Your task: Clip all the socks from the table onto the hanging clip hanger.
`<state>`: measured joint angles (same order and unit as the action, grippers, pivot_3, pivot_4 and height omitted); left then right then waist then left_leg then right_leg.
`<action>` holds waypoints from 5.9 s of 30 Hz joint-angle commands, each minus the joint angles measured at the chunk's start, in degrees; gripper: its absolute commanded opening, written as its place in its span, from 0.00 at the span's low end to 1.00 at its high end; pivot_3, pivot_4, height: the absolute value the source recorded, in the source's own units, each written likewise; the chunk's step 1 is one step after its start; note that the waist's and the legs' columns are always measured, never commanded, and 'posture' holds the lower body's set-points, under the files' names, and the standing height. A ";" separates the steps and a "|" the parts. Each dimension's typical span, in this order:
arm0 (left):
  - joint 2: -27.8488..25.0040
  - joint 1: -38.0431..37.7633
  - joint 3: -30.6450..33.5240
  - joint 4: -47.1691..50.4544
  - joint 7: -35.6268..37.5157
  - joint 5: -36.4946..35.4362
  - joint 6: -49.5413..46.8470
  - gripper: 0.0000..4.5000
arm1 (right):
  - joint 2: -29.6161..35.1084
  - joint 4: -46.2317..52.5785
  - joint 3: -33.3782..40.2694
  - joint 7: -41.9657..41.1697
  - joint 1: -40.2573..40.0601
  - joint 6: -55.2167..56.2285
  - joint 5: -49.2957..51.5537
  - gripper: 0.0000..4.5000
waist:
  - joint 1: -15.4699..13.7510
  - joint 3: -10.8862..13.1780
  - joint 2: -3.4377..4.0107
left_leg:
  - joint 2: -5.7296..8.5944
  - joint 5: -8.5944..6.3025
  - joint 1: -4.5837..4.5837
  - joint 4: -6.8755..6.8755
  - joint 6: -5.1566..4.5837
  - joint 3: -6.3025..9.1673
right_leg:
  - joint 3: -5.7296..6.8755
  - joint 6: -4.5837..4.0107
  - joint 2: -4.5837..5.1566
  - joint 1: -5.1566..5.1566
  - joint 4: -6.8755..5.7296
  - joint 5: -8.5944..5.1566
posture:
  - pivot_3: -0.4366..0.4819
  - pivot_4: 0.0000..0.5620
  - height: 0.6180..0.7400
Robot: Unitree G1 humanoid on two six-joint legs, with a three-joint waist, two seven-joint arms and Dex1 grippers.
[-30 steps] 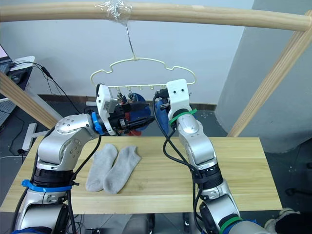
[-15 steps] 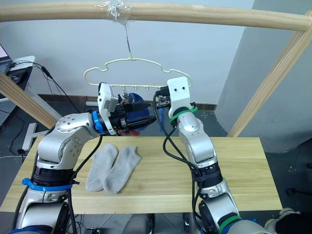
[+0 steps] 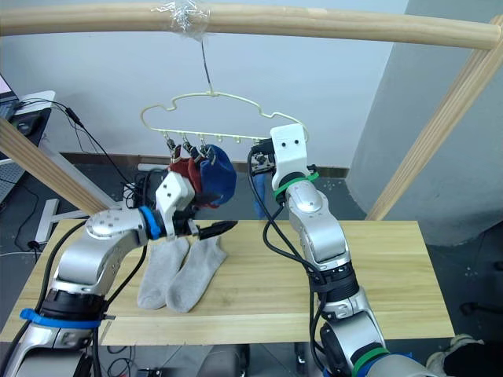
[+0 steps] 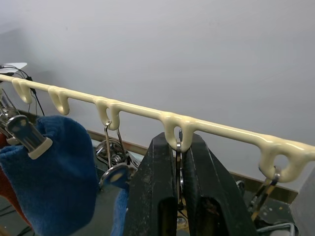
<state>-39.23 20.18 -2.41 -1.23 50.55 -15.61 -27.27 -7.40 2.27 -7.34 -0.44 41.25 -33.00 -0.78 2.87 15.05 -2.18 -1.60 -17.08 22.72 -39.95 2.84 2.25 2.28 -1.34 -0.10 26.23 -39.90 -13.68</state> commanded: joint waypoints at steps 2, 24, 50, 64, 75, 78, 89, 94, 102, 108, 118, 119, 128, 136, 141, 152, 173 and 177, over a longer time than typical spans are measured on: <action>-2.74 -2.88 -2.83 -5.34 -0.68 6.59 4.78 0.99 | -0.47 2.40 0.11 -0.63 0.49 0.77 0.77 0.00 | -0.06 0.02 0.03 | 0.00 0.00 0.01 0.00 0.00 0.01 | 0.01 0.00 0.00 0.02 0.01 0.00 | 0.44 0.45 0.61; 3.62 6.12 -9.24 -35.44 3.01 18.76 22.31 0.47 | -1.00 4.45 -1.01 -1.63 -0.34 -1.51 0.53 0.00 | -0.73 0.04 0.06 | -0.02 -0.01 0.00 0.00 -0.01 -0.05 | 0.02 -0.06 0.00 0.05 -0.06 0.03 | 0.42 0.46 0.61; 24.43 19.72 -0.39 -20.49 -2.17 1.50 9.74 0.00 | -1.12 4.52 -0.14 -1.05 -0.48 -2.41 1.16 0.00 | -0.07 0.05 0.04 | 0.00 0.00 0.09 -0.01 -0.02 -0.02 | 0.04 -0.19 0.00 0.03 0.00 0.11 | 0.40 0.45 0.61; 25.72 23.31 0.98 -21.35 -2.14 -0.76 11.42 0.00 | -1.00 4.05 -0.47 -0.94 -1.18 -2.93 1.57 0.00 | -0.09 0.05 0.04 | 0.03 0.00 0.12 -0.02 -0.02 -0.01 | 0.05 -0.19 0.02 0.03 0.03 0.11 | 0.40 0.45 0.61; 25.03 23.55 1.70 -19.62 -1.52 -1.61 11.12 0.00 | -0.31 4.75 -1.47 -1.52 -2.32 -2.36 1.08 0.00 | -0.09 0.05 0.04 | 0.04 0.00 0.13 -0.01 -0.01 -0.01 | 0.04 -0.08 0.02 0.03 0.05 0.05 | 0.40 0.45 0.61; 25.07 22.96 0.52 -18.72 -1.07 -0.76 11.84 0.00 | -1.19 5.64 -0.41 -1.61 -2.69 -2.30 2.10 0.19 | -0.09 0.05 0.04 | 0.03 0.00 0.12 -0.01 -0.01 -0.01 | 0.04 -0.05 0.01 0.03 0.04 0.03 | 0.41 0.45 0.61; 21.23 16.59 -4.52 -14.59 0.56 5.48 18.65 0.51 | 2.38 16.01 -3.21 -4.50 -8.78 -6.81 2.60 0.66 | -0.16 0.05 0.04 | 0.03 0.00 0.13 0.00 -0.01 0.01 | 0.03 -0.04 0.01 0.04 0.05 0.03 | 0.41 0.45 0.61; 19.61 14.50 -4.29 -11.75 1.97 4.22 17.23 0.51 | 6.01 24.47 -5.35 -7.15 -13.21 -8.74 3.03 0.66 | -0.12 0.05 0.05 | 0.04 0.00 0.13 -0.01 -0.01 0.00 | 0.02 0.04 0.02 0.03 0.07 -0.02 | 0.39 0.44 0.61; 15.54 13.07 -3.33 -9.29 5.13 3.31 17.72 0.51 | 5.07 27.95 -3.25 -3.09 -15.41 -9.62 1.57 0.66 | 0.08 0.05 0.05 | 0.00 0.00 0.08 -0.01 -0.01 0.01 | 0.03 0.06 -0.03 0.02 0.04 -0.03 | 0.39 0.44 0.61; 14.57 13.72 -2.90 -8.42 5.49 3.09 17.57 0.51 | 3.49 23.84 -1.89 0.53 -13.61 -11.09 0.18 0.53 | 0.06 0.05 0.05 | 0.03 0.00 0.10 -0.02 -0.01 -0.01 | 0.01 0.06 -0.01 0.01 0.10 -0.03 | 0.40 0.44 0.61; 14.40 14.11 -2.71 -7.76 5.02 3.01 17.43 0.51 | 1.41 13.86 2.16 5.00 -8.30 -7.30 -0.63 0.53 | 0.04 0.05 0.05 | 0.02 0.00 0.10 -0.01 -0.01 -0.02 | 0.01 0.05 -0.01 0.02 0.09 -0.03 | 0.40 0.44 0.61; 14.41 14.15 -2.69 -7.77 4.99 2.99 17.40 0.51 | 1.38 13.27 2.39 5.12 -7.99 -6.79 -0.58 0.53 | 0.03 0.05 0.05 | 0.02 0.00 0.10 -0.01 -0.01 -0.02 | 0.01 0.05 -0.01 0.02 0.09 -0.03 | 0.40 0.44 0.61; 13.83 14.66 -1.66 -4.72 6.02 -0.52 13.59 0.51 | 4.00 10.60 5.76 4.54 -5.66 -4.42 -0.20 0.53 | 0.03 0.05 0.05 | 0.02 0.00 0.13 0.00 -0.01 -0.02 | 0.01 0.03 -0.01 0.02 0.09 -0.02 | 0.40 0.44 0.61; 12.77 14.25 -0.82 -1.89 6.67 -3.40 10.15 0.51 | 7.28 16.22 5.23 1.55 -8.71 -8.62 0.54 0.53 | 0.10 0.05 0.05 | 0.03 0.00 0.12 -0.01 -0.01 -0.03 | -0.01 0.04 -0.01 0.03 0.08 -0.02 | 0.39 0.45 0.61; 12.82 14.84 -0.71 -1.45 6.67 -4.17 9.26 0.51 | 6.15 16.08 4.95 1.72 -8.41 -9.03 0.52 0.53 | 0.13 0.05 0.05 | 0.00 0.00 0.09 -0.01 -0.01 -0.02 | 0.00 0.04 -0.05 0.03 0.05 -0.03 | 0.39 0.45 0.61; 13.07 15.70 -0.56 -1.20 6.39 -5.12 8.65 0.51 | 5.82 15.21 2.13 1.69 -7.55 -7.87 -1.69 0.53 | 0.13 0.05 0.05 | 0.01 0.00 0.11 -0.01 -0.01 -0.02 | -0.01 0.04 -0.04 0.03 0.07 -0.02 | 0.40 0.45 0.61; 12.30 16.77 -0.21 0.33 7.00 -6.78 8.03 0.51 | 2.65 18.51 0.74 2.26 -9.64 -10.21 -2.38 0.53 | 0.22 0.05 0.05 | 0.01 0.00 0.09 -0.02 -0.01 -0.02 | -0.03 0.06 -0.06 0.02 0.08 -0.03 | 0.40 0.44 0.61; 12.24 16.86 -0.44 0.60 6.73 -7.02 7.89 0.51 | 1.89 16.41 1.17 2.66 -8.71 -8.73 -2.22 0.53 | 0.17 0.05 0.05 | 0.01 0.00 0.12 0.00 -0.01 -0.02 | -0.03 0.05 -0.06 0.02 0.12 -0.03 | 0.40 0.44 0.61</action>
<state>-26.72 35.75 -4.10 -3.21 57.03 -21.56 -19.56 -4.95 18.16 -6.73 1.64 31.17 -43.83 -3.34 3.04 15.10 -2.13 -1.59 -17.08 22.84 -39.95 2.83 2.23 2.25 -1.29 -0.15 26.25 -39.77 -13.71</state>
